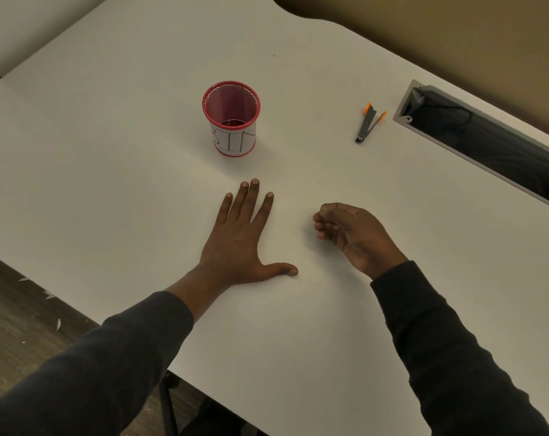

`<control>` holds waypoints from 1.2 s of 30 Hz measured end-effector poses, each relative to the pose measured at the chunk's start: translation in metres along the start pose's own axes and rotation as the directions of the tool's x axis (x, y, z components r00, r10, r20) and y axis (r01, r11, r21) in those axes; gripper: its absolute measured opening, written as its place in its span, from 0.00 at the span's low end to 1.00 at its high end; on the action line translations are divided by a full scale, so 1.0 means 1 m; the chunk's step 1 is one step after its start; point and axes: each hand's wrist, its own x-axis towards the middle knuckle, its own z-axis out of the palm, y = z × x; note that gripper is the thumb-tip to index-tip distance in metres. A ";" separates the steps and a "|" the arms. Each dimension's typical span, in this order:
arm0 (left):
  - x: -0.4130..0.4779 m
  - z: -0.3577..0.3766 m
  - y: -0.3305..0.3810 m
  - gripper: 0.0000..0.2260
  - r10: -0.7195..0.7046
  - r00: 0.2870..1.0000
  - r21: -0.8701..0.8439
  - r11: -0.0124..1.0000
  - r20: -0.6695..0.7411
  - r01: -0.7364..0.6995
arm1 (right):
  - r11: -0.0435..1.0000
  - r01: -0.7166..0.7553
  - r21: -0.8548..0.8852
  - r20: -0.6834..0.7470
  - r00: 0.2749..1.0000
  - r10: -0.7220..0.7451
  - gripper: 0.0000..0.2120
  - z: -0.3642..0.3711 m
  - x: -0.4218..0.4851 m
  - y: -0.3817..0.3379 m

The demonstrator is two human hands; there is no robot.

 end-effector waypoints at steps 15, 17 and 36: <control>0.000 0.000 0.000 0.63 0.000 1.000 -0.001 1.000 0.010 0.000 | 0.762 0.243 -0.601 0.069 0.965 -0.253 0.06 0.007 -0.003 0.016; 0.000 0.000 -0.001 0.63 0.001 1.000 0.000 1.000 0.014 -0.001 | 0.539 0.298 -0.788 0.116 0.931 -0.346 0.05 0.011 -0.003 0.018; 0.001 0.005 -0.003 0.62 0.015 1.000 -0.008 1.000 -0.004 -0.015 | -0.137 0.392 -0.909 0.415 0.843 -0.342 0.05 0.041 0.006 0.012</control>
